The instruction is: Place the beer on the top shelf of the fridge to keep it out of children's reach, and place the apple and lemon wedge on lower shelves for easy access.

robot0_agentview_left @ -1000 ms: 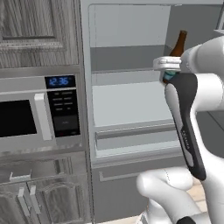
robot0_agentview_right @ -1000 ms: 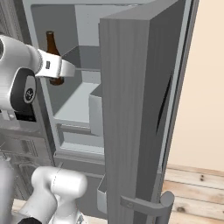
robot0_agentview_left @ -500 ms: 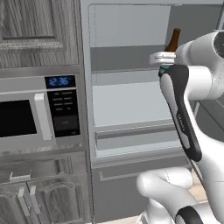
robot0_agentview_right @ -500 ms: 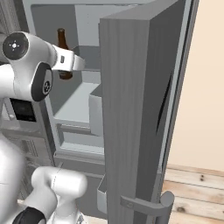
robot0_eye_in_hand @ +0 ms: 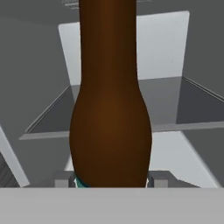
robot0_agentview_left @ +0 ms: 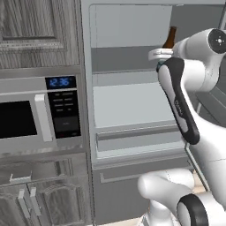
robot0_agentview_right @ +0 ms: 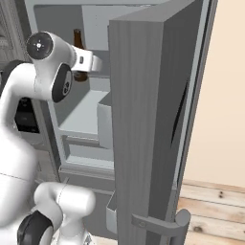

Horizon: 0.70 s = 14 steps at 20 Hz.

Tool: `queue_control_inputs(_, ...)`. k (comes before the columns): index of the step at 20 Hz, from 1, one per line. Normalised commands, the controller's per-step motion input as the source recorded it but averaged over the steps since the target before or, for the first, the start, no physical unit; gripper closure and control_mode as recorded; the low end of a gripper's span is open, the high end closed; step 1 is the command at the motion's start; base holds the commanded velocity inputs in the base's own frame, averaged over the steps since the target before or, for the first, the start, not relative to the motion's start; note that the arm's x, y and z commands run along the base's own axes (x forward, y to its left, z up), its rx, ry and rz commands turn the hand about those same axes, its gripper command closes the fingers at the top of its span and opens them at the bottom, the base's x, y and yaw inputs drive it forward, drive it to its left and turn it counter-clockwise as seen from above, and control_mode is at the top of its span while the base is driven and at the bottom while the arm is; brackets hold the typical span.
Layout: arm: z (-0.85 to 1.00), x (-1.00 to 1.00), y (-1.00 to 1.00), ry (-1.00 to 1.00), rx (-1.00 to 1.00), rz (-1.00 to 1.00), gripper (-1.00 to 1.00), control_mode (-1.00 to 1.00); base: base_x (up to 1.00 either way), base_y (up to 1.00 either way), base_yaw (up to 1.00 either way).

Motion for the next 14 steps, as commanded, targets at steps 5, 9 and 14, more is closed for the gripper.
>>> queue_control_inputs(5,-0.03,0.46,-0.07,0.00,0.00,0.03,1.00,-1.00,0.00,0.00,0.00)
queue_control_inputs(9,-0.13,0.46,-0.05,0.01,0.00,0.02,1.00,-1.00,0.00,0.00,0.00)
queue_control_inputs(14,-0.20,0.42,0.00,0.00,0.00,0.00,1.00,-1.00,0.00,0.00,0.00)
